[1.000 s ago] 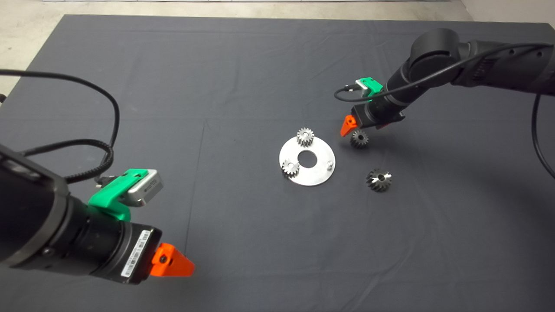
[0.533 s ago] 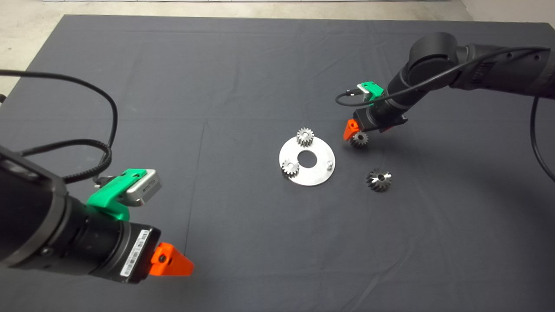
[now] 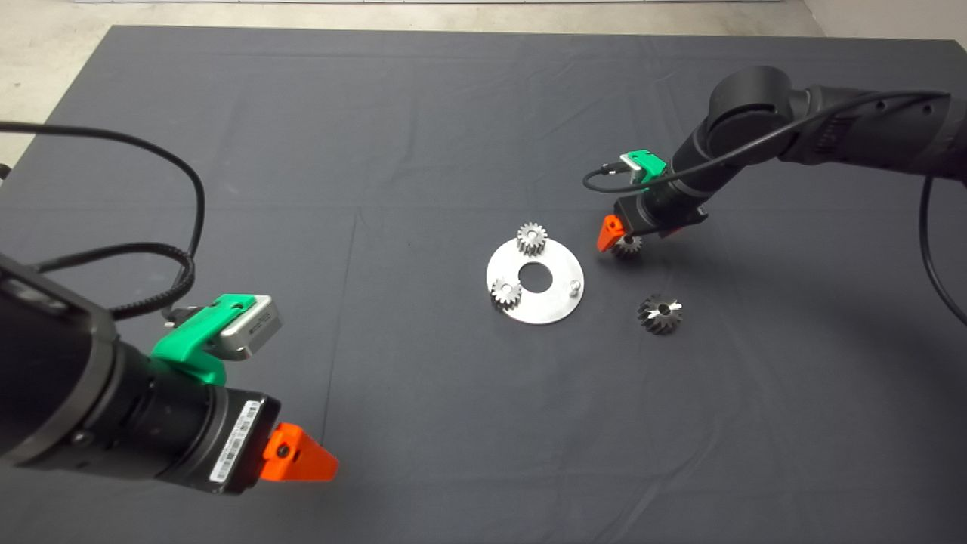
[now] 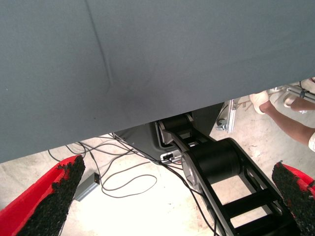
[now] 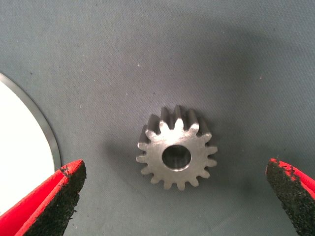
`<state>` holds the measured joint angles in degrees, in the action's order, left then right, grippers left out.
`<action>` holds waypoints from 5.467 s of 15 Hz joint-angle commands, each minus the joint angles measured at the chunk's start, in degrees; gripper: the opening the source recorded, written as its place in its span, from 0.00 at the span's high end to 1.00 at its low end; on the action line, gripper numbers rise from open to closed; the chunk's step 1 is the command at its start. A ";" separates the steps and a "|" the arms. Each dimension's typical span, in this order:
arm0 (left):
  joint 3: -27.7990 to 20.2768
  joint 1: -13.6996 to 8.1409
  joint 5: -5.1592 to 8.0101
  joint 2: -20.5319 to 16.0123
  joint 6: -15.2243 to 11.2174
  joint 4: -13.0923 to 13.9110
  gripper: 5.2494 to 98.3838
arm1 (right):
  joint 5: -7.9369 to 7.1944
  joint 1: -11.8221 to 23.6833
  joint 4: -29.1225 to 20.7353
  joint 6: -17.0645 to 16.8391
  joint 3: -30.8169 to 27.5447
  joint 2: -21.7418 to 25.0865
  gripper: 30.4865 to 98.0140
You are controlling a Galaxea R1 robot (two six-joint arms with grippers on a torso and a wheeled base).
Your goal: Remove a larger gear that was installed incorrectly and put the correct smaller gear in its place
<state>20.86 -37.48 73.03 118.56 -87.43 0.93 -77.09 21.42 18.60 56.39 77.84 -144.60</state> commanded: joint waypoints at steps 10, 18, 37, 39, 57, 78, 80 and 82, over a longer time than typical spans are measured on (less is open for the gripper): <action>-0.75 0.12 0.09 -0.56 0.07 0.92 0.00 | 0.19 0.76 2.40 -0.23 -0.07 -0.12 0.02; -0.68 0.12 0.09 -0.48 0.42 0.92 0.00 | 0.36 0.47 2.49 -0.32 -0.15 0.06 0.04; -0.75 0.12 -0.08 -0.48 0.33 0.92 0.00 | 0.54 0.12 3.28 -1.19 1.87 -0.12 0.40; -0.75 0.12 -0.08 -0.48 0.24 0.92 0.00 | 0.54 0.12 3.28 -1.20 2.39 -0.21 0.41; -0.75 0.12 -0.61 -0.39 0.24 0.95 0.00 | 0.54 0.12 3.28 -1.11 2.30 -0.21 0.55; -0.75 0.12 -0.61 -0.56 0.31 0.92 0.00 | 0.63 0.12 3.28 -1.02 2.30 -0.30 0.55; -0.75 0.12 -0.61 -0.56 0.24 0.99 0.00 | 0.71 0.11 3.28 -1.02 2.39 -0.47 0.55; -0.75 0.12 -0.61 -0.56 0.33 0.94 0.00 | 0.72 0.03 3.28 -1.02 2.51 -0.56 0.55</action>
<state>20.86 -36.83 72.52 118.22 -87.19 0.93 -76.44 20.31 20.11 55.48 80.21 -144.96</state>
